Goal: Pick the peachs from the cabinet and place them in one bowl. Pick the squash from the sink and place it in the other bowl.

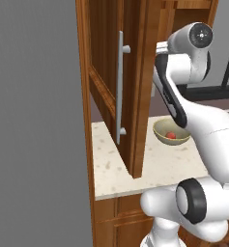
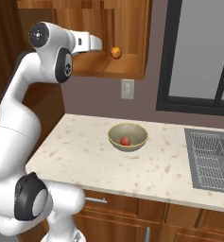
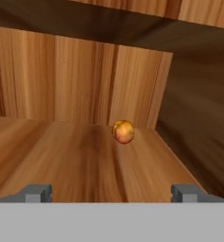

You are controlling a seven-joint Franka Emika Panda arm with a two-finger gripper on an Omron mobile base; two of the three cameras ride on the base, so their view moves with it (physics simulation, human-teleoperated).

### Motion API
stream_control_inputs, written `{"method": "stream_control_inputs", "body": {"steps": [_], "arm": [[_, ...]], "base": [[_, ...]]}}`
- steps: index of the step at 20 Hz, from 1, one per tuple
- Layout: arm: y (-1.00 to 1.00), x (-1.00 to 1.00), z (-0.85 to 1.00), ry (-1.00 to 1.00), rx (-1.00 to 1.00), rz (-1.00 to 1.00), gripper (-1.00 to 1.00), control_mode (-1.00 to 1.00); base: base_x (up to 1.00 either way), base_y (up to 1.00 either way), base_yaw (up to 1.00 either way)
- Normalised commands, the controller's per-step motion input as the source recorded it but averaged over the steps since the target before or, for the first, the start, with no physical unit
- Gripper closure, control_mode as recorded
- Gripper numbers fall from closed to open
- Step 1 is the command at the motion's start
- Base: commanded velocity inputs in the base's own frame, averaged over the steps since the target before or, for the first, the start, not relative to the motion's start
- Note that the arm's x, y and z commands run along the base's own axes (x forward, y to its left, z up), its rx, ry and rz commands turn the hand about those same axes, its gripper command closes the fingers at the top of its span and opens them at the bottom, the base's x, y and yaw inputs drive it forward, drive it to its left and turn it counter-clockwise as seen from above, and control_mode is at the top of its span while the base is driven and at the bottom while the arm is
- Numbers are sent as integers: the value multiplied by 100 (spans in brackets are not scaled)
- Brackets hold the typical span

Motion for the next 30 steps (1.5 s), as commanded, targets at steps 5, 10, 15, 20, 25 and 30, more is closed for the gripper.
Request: {"method": "stream_control_inputs", "body": {"steps": [5,10,15,20,25,30], "arm": [[-15,31,-19,0,0,-1,-100,-100],[-6,47,-4,8,0,0,-100,-100],[0,25,5,24,-2,0,-100,-100],[0,1,-2,2,0,0,-100,-100],[0,0,-15,0,0,0,-100,-100],[-3,25,-9,0,-1,0,-100,-100]], "base": [[0,0,0],[0,0,0],[0,0,0],[0,0,0],[0,0,0],[0,0,0]]}}
